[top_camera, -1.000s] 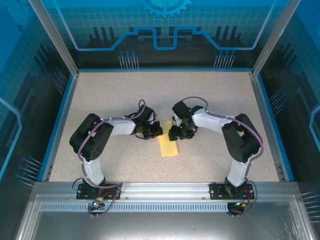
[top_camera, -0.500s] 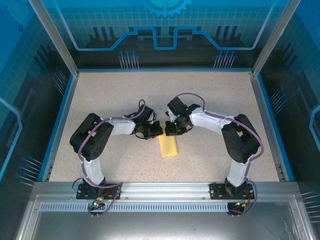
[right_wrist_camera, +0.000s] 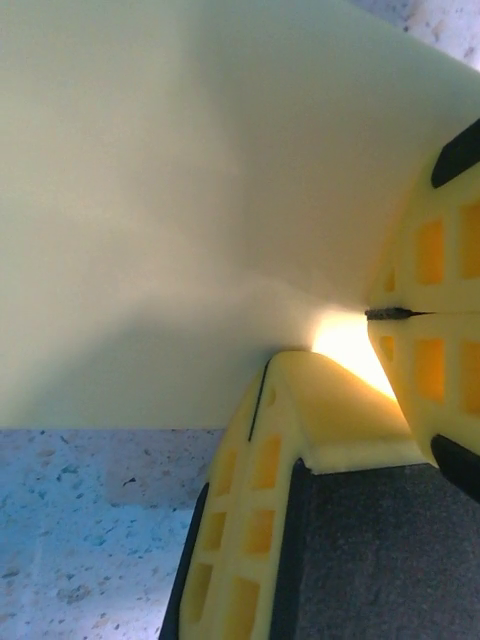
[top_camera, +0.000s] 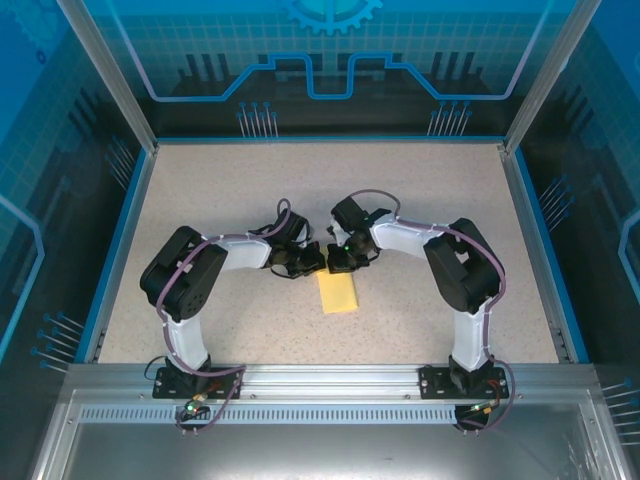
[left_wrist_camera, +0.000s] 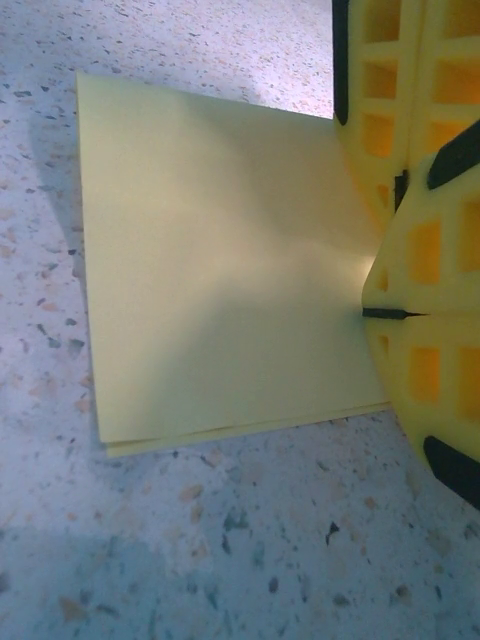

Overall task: Fold a paper plane with a square sheet of paper (pick it up from the middle)
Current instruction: Fold the square sheet of paper in half at the center of the table.

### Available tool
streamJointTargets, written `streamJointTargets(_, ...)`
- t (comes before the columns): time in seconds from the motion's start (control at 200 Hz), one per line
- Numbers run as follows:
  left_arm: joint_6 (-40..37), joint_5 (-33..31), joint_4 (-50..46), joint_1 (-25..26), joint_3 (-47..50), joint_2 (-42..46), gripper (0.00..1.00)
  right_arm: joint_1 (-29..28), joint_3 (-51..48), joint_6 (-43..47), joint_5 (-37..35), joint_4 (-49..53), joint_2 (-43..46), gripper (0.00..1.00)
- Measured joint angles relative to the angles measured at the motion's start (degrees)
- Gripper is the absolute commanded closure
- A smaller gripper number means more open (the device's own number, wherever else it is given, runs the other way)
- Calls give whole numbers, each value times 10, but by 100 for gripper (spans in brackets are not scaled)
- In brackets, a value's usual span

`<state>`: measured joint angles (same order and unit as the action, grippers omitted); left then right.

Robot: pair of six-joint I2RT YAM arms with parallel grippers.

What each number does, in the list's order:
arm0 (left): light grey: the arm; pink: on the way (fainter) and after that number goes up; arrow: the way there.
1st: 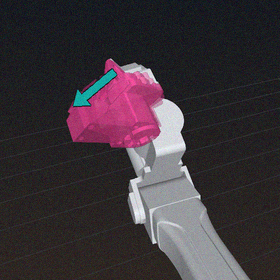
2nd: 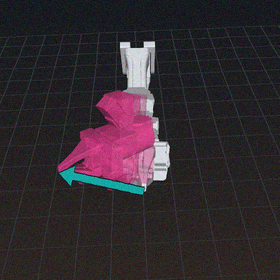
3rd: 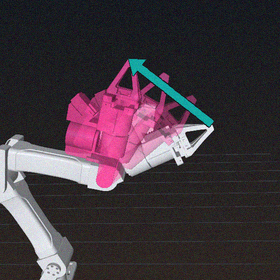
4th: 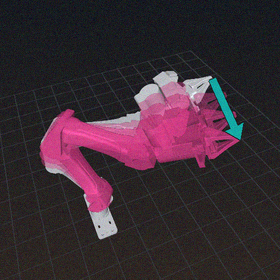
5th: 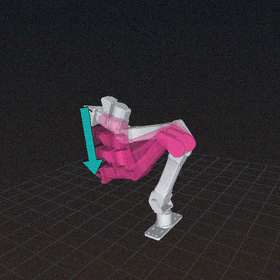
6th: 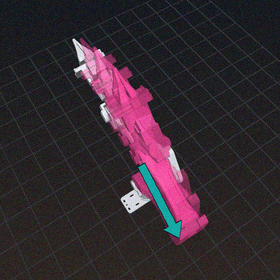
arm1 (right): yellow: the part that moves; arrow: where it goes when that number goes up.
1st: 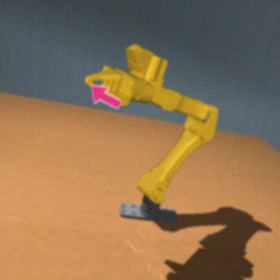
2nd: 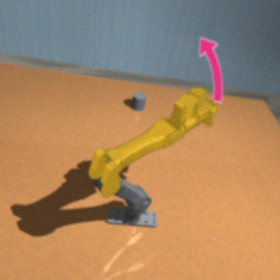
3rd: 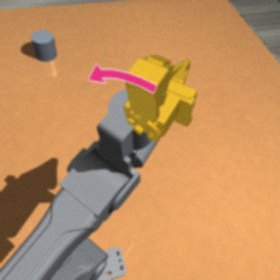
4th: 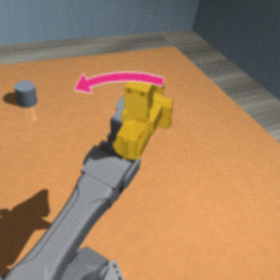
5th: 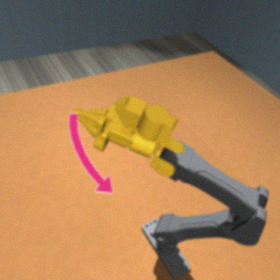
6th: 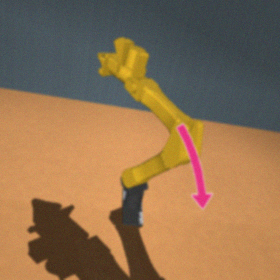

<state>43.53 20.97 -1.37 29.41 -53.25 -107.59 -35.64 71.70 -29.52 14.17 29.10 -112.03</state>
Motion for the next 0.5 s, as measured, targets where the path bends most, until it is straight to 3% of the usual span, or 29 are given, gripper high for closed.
streamJointTargets(0.335, 0, 15, 18, 0, -3, -13, 100, 49, -70, 33, 65, -69, 17, 97)
streamJointTargets(0.495, 0, 28, 45, 3, -3, -23, 100, 101, -146, 48, 90, -106, 65, 97)
